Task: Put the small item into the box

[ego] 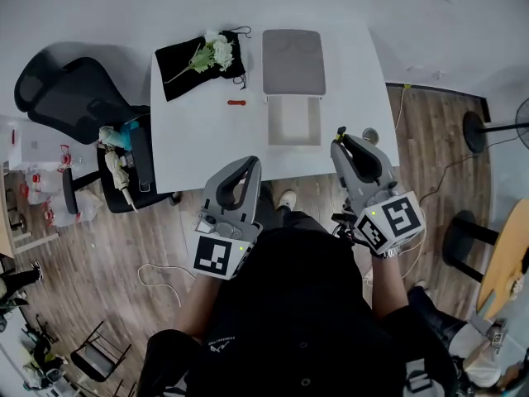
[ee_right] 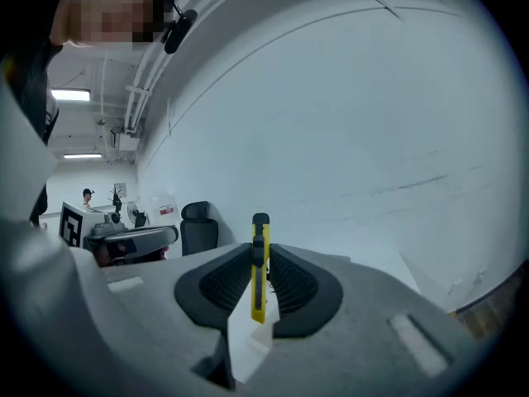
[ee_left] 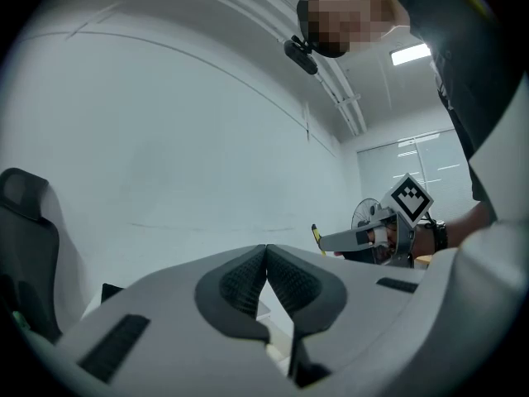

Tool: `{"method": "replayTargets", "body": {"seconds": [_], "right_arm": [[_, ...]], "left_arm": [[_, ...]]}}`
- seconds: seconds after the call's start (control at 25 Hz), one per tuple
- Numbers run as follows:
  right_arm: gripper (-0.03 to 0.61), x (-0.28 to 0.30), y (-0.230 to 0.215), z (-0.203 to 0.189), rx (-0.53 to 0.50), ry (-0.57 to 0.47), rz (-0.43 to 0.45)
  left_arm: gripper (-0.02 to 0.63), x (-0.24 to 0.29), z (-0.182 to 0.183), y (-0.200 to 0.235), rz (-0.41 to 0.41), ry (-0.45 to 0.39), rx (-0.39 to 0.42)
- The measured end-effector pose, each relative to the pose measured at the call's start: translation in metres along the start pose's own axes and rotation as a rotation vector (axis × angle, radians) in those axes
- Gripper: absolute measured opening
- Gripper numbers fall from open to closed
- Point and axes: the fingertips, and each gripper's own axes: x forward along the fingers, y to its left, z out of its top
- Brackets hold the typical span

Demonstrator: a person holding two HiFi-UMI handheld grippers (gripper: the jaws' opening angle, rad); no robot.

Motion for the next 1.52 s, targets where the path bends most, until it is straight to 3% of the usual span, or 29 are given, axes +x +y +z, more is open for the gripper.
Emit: {"method": "replayTargets", "body": {"seconds": [0.68,1.08,1.52], "right_arm": [[0.069,0.105,-0.062,-0.052,0.064,0.207,-0.089],[0.069,0.154,-0.082,-0.117,0.035,0.414,-0.106],[0.069,0.19,-0.092,-0.196,0.067,0.637,-0.104]], "left_arm": [[0.005,0.098,-0.017,0.056,-0.115,0.079,-0.06],[0.005,0.131,-0.029,0.079,-0.153,0.116,-0.099],[0.005,0.148,-0.043,0.112,-0.133,0.152,-0.116]]}}
